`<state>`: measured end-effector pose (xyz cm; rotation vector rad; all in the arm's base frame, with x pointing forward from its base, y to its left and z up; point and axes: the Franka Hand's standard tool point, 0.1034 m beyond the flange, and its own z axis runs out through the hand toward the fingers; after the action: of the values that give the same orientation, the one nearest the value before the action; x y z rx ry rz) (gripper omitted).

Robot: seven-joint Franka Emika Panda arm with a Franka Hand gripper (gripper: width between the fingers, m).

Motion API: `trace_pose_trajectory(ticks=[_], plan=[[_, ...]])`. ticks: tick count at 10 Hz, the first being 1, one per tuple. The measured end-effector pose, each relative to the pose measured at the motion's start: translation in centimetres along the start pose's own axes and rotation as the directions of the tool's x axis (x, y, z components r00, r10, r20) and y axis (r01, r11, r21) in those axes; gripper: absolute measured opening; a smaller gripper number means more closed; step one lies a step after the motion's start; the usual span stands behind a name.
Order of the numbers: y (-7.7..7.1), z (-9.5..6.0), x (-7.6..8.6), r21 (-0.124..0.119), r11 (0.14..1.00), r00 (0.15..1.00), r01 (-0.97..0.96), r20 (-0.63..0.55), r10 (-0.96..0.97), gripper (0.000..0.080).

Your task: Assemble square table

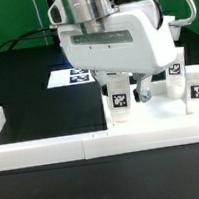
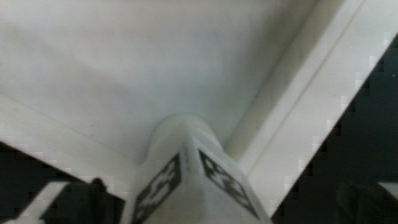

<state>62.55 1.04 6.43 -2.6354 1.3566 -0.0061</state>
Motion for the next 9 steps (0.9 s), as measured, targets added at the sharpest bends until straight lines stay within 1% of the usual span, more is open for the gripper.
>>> trace_pose_trajectory(ticks=[1,2,3,4,5,6,7,8,9], plan=[[0.04,0.00,0.05,0.000,0.996,0.996,0.087,0.000,-0.087,0.0648],[-0.01,-0.08,0.12,-0.015,0.975,0.975,0.220,-0.006,-0.220,0.0649],[-0.23,-0.35,0.28,-0.045,0.905,0.905,0.424,-0.014,-0.425,0.0649],[-0.17,-0.39,0.39,-0.045,0.872,0.873,0.487,-0.012,-0.488,0.0649],[-0.11,-0.29,0.38,-0.045,0.886,0.886,0.462,-0.012,-0.463,0.0620],[-0.10,-0.27,0.38,-0.046,0.894,0.895,0.445,-0.012,-0.446,0.0620],[-0.09,-0.26,0.39,-0.045,0.900,0.901,0.434,-0.013,-0.435,0.0442],[0.14,-0.20,0.48,-0.048,0.928,0.929,0.370,-0.015,-0.371,0.0296],[0.44,-0.13,0.62,-0.051,0.950,0.950,0.309,-0.017,-0.310,0.0296]])
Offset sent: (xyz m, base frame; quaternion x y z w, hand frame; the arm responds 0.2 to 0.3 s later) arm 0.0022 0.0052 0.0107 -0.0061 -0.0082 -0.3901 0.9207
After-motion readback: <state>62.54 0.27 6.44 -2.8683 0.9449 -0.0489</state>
